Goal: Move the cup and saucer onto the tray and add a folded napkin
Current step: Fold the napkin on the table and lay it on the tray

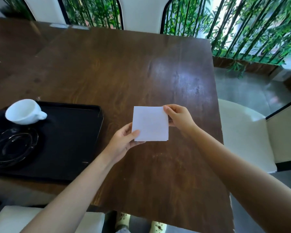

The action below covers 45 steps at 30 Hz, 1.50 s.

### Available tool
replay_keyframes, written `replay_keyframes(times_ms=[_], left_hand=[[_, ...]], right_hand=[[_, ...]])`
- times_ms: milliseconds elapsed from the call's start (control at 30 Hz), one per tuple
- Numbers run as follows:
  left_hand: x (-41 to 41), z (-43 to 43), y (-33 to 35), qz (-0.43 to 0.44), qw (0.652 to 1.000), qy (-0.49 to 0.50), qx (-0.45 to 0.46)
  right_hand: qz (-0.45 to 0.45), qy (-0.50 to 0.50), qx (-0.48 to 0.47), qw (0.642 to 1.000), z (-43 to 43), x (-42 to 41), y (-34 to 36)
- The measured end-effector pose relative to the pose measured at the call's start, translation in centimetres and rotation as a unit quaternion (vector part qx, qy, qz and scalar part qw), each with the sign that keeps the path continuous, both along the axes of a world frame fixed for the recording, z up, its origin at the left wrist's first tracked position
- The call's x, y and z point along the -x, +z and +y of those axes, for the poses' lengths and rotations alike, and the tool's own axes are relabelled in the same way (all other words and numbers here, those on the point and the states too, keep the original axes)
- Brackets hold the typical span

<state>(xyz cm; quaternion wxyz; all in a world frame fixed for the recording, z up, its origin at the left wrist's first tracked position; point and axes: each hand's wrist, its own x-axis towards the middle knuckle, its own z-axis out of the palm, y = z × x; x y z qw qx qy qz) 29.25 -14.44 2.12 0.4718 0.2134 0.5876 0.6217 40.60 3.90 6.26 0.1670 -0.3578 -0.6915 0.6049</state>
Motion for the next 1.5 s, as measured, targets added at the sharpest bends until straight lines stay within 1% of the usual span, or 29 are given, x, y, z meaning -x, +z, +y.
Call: replay_keyframes(times_ms=[167, 300, 433, 533, 600, 700, 833, 967, 1033, 1167, 1300, 1400, 1500], left_hand=[[0.1, -1.6, 0.9, 0.017, 0.999, 0.033, -0.004], [0.3, -3.5, 1.5, 0.059, 0.996, 0.074, -0.006], [0.8, -6.4, 1.9, 0.114, 0.983, 0.144, 0.009], [1.9, -9.1, 2.1, 0.135, 0.969, 0.203, 0.026], [3.2, -11.0, 2.3, 0.142, 0.962, 0.23, 0.032], [5.6, -13.7, 2.2, 0.136, 0.954, 0.262, 0.045], [9.7, -16.7, 1.0, 0.09, 0.951, 0.291, 0.061], [13.2, -19.0, -0.7, 0.069, 0.948, 0.302, 0.078], [14.4, -19.7, -1.6, 0.061, 0.946, 0.306, 0.094], [15.6, -20.0, -3.3, 0.048, 0.938, 0.313, 0.143], [16.0, -19.7, -4.0, 0.07, 0.931, 0.304, 0.187], [16.0, -19.7, -3.9, 0.13, 0.927, 0.276, 0.217], [16.0, -19.6, -3.7, 0.249, 0.905, 0.238, 0.25]], right_hand=[[-0.005, 0.013, 0.006, 1.0, -0.8, 0.8, -0.3], [-0.001, 0.027, 0.005, 1.0, -1.9, 1.9, -0.4], [0.004, 0.09, -0.013, 0.996, -3.7, 3.9, -0.1], [0.003, 0.144, -0.027, 0.989, -5.6, 6.1, 0.6], [-0.008, 0.16, -0.049, 0.986, -7.1, 7.9, 0.9], [-0.034, 0.158, -0.062, 0.985, -9.8, 10.8, 0.5], [-0.081, 0.127, -0.009, 0.989, -13.6, 14.6, -1.2], [-0.12, 0.111, -0.012, 0.987, -16.6, 18.1, -2.5], [-0.14, 0.11, -0.03, 0.983, -17.6, 19.5, -3.0], [-0.187, 0.12, -0.097, 0.97, -19.0, 21.2, -3.8], [-0.228, 0.138, -0.166, 0.949, -19.8, 22.3, -4.2], [-0.274, 0.175, -0.242, 0.914, -20.2, 23.1, -4.3], [-0.307, 0.2, -0.319, 0.874, -20.2, 23.5, -4.5]])
